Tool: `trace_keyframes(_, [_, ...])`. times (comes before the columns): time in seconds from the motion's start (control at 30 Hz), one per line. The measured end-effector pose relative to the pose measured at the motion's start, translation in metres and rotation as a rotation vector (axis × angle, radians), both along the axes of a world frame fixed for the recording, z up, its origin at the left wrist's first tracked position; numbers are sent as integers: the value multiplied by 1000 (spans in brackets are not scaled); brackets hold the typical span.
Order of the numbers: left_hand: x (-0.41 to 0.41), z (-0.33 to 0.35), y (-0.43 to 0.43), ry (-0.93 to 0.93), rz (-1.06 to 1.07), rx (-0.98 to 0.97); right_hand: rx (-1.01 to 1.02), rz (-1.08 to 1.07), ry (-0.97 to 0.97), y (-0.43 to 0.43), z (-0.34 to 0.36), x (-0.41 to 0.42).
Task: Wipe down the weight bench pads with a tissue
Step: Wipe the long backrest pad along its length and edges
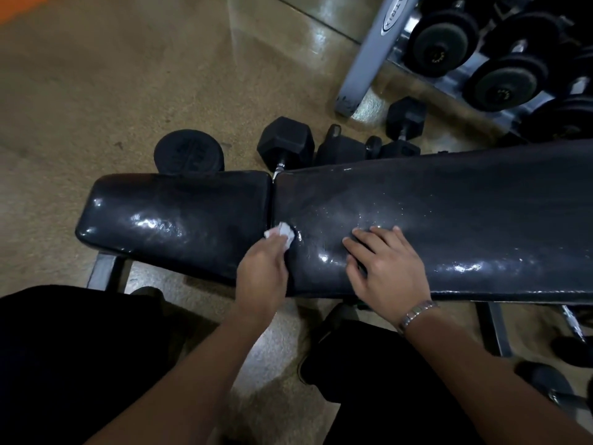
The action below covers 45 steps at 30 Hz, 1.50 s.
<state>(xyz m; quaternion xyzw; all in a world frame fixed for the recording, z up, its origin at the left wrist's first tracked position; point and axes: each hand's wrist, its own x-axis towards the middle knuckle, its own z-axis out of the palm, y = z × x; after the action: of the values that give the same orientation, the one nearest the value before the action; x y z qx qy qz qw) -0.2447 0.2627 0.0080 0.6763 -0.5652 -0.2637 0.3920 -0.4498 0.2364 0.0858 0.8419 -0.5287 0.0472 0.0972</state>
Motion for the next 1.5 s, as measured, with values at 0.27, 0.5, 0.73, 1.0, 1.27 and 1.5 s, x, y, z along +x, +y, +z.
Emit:
trace_keyframes(0.27, [14, -13, 0, -135, -128, -67, -33, 23, -19, 0, -2, 1])
trace_keyframes(0.5, [-9, -10, -29, -84, -115, -126, -29, 33, -26, -1, -1, 1])
trace_keyframes(0.73, [-4, 3, -88, -30, 7, -38, 4, 18, -18, -1, 0, 1])
trace_keyframes(1.0, [22, -3, -98, -28, -57, -82, 39, -4, -29, -1, -1, -1])
trace_keyframes(1.27, [17, -9, -96, -3, -190, -214, 67, -11, -81, 0, -1, -4])
trace_keyframes(1.5, [-11, 3, -135, 56, -125, -140, 108, -25, -99, -1, 3, -3])
